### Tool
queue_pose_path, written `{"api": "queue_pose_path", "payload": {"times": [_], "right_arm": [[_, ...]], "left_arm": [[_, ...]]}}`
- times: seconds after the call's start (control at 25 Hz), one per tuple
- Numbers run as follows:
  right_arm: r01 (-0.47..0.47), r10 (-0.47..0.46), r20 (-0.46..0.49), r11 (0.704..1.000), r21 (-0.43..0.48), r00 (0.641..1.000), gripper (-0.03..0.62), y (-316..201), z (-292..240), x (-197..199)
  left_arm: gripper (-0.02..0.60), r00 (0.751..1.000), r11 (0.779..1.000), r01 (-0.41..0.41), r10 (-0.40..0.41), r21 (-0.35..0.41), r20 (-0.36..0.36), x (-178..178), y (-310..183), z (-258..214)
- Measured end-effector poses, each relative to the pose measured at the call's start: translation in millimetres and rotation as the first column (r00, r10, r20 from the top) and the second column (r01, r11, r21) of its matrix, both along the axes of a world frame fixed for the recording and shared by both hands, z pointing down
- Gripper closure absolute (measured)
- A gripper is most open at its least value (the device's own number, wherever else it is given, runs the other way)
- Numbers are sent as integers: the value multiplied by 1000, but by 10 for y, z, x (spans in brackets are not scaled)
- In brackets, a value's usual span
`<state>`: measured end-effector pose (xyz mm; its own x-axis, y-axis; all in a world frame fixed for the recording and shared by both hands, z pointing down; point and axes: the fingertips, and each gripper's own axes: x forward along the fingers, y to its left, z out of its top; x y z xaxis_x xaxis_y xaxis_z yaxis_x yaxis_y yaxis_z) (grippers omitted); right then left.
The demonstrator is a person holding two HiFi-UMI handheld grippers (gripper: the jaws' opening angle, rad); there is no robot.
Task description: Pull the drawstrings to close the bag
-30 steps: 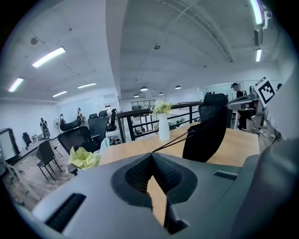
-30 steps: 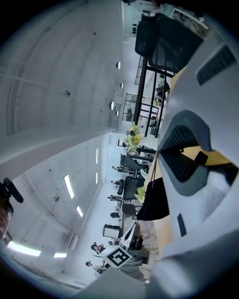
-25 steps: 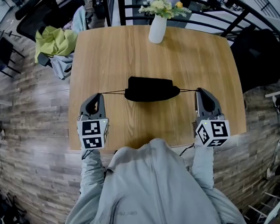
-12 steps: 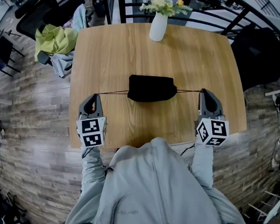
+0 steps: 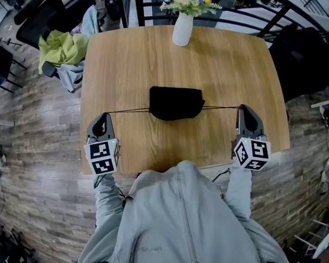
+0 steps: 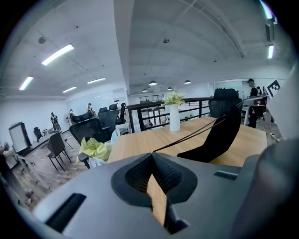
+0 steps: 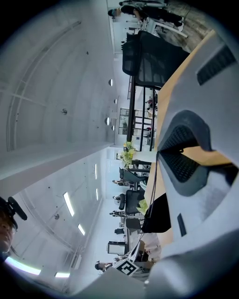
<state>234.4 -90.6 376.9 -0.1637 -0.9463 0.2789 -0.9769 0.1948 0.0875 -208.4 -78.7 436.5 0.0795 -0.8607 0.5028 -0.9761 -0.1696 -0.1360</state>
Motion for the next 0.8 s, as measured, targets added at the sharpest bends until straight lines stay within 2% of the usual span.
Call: {"api": "queue_pose_path", "payload": {"times": [0.8], "right_arm": [[-46, 46, -4, 998, -37, 999, 571, 197, 188, 213]], "left_arm": [[555, 1000, 999, 23, -23, -46, -15, -177, 187, 186]]}}
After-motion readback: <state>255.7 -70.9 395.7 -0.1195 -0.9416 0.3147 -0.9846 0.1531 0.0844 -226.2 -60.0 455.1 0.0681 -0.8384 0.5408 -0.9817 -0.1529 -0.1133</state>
